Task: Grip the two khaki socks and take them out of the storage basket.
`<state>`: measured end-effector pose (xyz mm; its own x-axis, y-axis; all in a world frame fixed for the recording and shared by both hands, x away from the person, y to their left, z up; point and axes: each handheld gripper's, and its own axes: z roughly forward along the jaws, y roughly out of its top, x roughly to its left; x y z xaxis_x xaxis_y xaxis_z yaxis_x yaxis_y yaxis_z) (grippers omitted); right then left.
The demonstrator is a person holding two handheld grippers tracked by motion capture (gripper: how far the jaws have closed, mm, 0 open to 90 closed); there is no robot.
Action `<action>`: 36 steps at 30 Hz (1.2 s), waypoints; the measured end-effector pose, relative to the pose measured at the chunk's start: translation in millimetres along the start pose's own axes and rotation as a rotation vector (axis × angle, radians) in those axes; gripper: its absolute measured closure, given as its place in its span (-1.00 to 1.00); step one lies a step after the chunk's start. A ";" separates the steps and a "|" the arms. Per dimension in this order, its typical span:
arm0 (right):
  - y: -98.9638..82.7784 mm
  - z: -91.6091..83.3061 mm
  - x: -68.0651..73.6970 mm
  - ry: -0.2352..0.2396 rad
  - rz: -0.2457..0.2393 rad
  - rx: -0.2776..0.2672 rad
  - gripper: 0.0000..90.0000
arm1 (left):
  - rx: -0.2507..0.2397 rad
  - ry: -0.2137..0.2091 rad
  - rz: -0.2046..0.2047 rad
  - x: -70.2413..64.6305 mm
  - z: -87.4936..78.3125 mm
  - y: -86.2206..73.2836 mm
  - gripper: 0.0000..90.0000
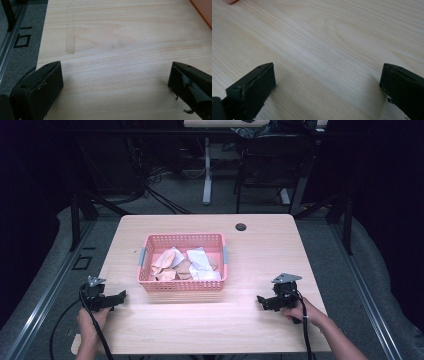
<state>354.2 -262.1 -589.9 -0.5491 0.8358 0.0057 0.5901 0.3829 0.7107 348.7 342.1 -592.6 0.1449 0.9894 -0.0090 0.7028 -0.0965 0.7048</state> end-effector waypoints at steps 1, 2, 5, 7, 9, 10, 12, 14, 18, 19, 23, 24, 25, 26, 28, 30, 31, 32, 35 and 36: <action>0.0 0.0 0.0 0.000 0.000 0.000 -1.00 | 0.000 0.000 0.000 0.0 0.0 0.0 -1.00; 0.0 0.0 0.0 0.000 0.000 0.000 -1.00 | 0.000 0.000 0.000 0.0 0.0 0.0 -1.00; 0.0 0.0 0.0 0.000 0.000 0.000 -1.00 | 0.000 0.000 0.000 0.0 0.0 0.0 -1.00; 0.1 0.0 -0.1 0.000 0.000 0.001 -1.00 | 0.000 0.000 0.000 0.0 0.0 0.1 -1.00; 0.1 0.0 -0.1 0.000 -0.001 0.000 -1.00 | 0.001 -0.001 0.001 0.0 0.0 0.1 -1.00; 0.1 0.0 -0.1 0.000 0.000 0.000 -1.00 | 0.003 -0.002 0.002 0.2 -0.1 0.3 -1.00; 0.1 0.0 0.0 0.000 0.000 0.000 -1.00 | 0.004 -0.002 0.003 0.2 -0.2 0.3 -1.00; 0.0 0.0 0.0 0.000 0.000 0.000 -1.00 | 0.008 -0.004 0.004 0.3 -0.4 0.6 -1.00; 0.1 0.0 0.0 0.000 0.000 0.001 -1.00 | 0.019 -0.005 0.012 0.7 -0.4 1.9 -1.00; 0.0 0.0 -0.1 0.000 0.000 0.000 -1.00 | 0.019 -0.010 0.016 1.0 0.1 2.4 -1.00; 0.2 0.0 -0.4 0.000 -0.002 0.002 -1.00 | 0.051 -0.025 0.032 -0.1 0.5 6.9 -1.00; 0.3 -0.1 -0.5 0.000 -0.002 0.003 -1.00 | 0.055 -0.043 0.031 0.0 -2.2 11.6 -1.00; 0.3 -0.1 -0.5 0.000 -0.002 0.003 -1.00 | 0.055 -0.043 0.031 0.0 -2.2 11.6 -1.00; 0.3 0.1 -0.8 0.002 -0.005 0.001 -1.00 | 0.051 -0.050 0.027 0.3 -4.4 13.9 -1.00; 0.4 0.0 -0.8 0.002 -0.005 0.002 -1.00 | 0.048 -0.045 0.039 -1.0 -8.2 18.0 -1.00; 0.4 0.1 -0.9 0.002 -0.006 0.001 -1.00 | 0.062 -0.048 0.054 -2.2 -12.1 23.2 -1.00; 0.4 0.1 -0.9 0.002 -0.006 0.001 -1.00 | 0.086 -0.055 0.062 -1.5 -15.1 28.2 -1.00; 0.4 0.1 -0.9 0.002 -0.006 0.001 -1.00 | 0.086 -0.055 0.062 -1.5 -15.1 28.2 -1.00; 0.3 0.0 -0.8 0.001 -0.006 0.001 -1.00 | 0.089 -0.072 0.045 1.1 -21.9 36.6 -1.00; 0.3 0.0 -0.8 0.001 -0.006 0.001 -1.00 | 0.089 -0.072 0.045 1.1 -21.9 36.6 -1.00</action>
<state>354.8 -262.6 -589.8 -0.5527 0.8334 0.0021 0.5876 0.3879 0.7101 359.4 342.0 -551.2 0.2251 0.9738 -0.0323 0.7533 -0.1529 0.6397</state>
